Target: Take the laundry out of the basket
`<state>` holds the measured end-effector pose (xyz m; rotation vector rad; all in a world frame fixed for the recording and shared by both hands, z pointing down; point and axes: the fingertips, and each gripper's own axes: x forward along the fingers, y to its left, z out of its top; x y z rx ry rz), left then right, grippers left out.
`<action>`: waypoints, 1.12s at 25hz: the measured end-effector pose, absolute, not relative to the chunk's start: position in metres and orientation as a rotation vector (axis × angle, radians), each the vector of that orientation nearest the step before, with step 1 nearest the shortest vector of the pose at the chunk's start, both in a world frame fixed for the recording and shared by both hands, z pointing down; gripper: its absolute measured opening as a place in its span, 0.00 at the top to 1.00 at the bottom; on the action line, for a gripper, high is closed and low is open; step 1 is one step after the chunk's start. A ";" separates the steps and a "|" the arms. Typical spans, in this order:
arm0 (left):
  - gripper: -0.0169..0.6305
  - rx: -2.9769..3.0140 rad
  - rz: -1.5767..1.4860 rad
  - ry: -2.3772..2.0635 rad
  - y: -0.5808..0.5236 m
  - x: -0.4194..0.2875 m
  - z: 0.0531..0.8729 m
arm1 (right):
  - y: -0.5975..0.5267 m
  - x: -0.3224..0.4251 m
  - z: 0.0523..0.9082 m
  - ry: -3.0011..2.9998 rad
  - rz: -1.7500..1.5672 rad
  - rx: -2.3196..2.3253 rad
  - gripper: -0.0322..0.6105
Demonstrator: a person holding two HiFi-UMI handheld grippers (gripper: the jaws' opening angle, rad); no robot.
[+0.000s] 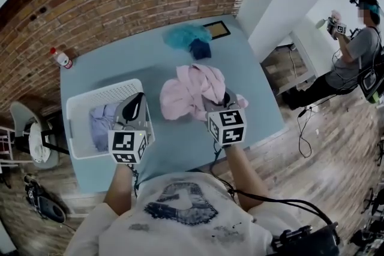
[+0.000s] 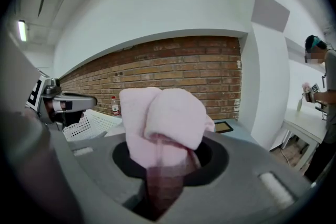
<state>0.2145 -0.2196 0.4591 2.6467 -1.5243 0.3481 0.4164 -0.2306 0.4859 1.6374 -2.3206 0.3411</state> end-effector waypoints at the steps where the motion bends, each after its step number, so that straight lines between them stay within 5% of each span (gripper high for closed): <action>1: 0.99 2.643 0.355 -1.523 -0.221 0.215 0.461 | -0.233 0.417 0.493 -2.312 0.350 1.633 0.76; 28: 0.99 2.544 0.479 -1.529 -0.238 0.194 0.492 | -0.259 0.388 0.625 -2.197 0.466 1.540 0.71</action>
